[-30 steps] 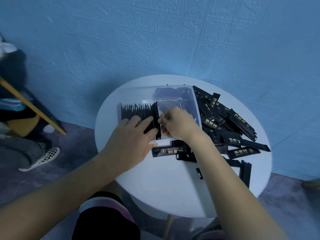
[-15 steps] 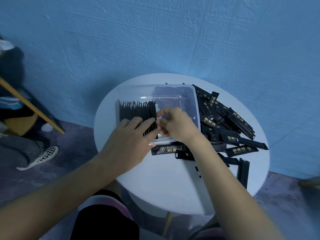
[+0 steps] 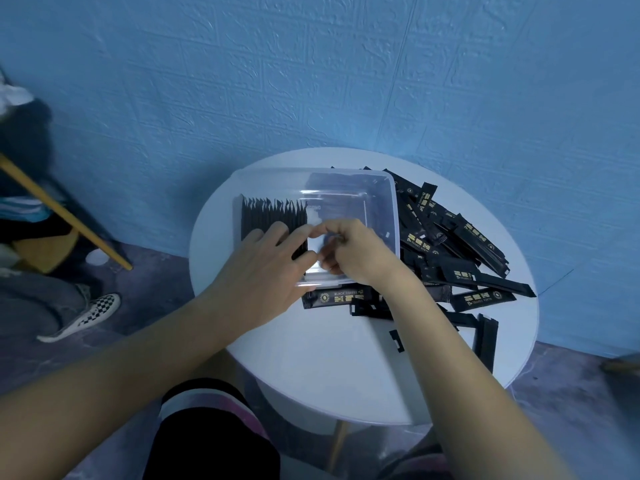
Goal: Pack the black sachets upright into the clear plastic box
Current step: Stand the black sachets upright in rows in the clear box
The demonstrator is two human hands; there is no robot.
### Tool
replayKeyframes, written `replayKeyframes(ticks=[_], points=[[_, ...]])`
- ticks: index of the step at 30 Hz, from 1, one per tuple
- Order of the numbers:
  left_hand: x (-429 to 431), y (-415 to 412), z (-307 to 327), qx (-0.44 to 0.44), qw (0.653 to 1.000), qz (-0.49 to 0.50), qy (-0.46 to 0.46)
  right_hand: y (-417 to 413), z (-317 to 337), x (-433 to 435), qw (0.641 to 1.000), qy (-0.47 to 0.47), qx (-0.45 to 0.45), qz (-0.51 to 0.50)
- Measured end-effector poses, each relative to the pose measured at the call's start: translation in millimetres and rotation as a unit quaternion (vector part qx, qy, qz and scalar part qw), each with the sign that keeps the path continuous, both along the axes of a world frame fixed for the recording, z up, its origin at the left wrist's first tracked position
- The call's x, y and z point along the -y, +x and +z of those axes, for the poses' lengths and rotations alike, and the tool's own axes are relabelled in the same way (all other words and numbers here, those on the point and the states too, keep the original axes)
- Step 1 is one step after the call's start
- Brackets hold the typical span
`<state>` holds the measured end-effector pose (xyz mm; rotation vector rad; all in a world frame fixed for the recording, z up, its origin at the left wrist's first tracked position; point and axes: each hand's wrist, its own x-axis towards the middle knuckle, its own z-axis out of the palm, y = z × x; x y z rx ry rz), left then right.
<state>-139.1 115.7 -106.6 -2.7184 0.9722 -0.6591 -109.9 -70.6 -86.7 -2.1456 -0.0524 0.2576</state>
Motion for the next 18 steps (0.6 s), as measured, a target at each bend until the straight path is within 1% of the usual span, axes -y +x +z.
replayKeyframes(ticks=[4,6,10,13,16,18], points=[[-2,-1,-5,0.003,1.0,0.005,-0.003,-1,1,3,1.0,-0.016,-0.001,0.011],[-2,-2,-6,0.006,1.0,0.011,-0.001,-2,2,5,0.999,-0.039,0.012,0.008],[-2,-1,-8,0.006,1.0,0.01,-0.005,-14,7,10,0.992,-0.084,0.094,0.014],[-2,3,-8,0.004,1.0,0.014,-0.014,-37,18,15,0.983,-0.067,0.17,0.028],[-3,5,-8,0.004,1.0,0.017,-0.02,-66,25,33,0.967,-0.076,0.241,0.005],[-3,6,-8,0.005,1.0,0.017,-0.022,-85,23,54,0.955,-0.114,0.272,-0.013]])
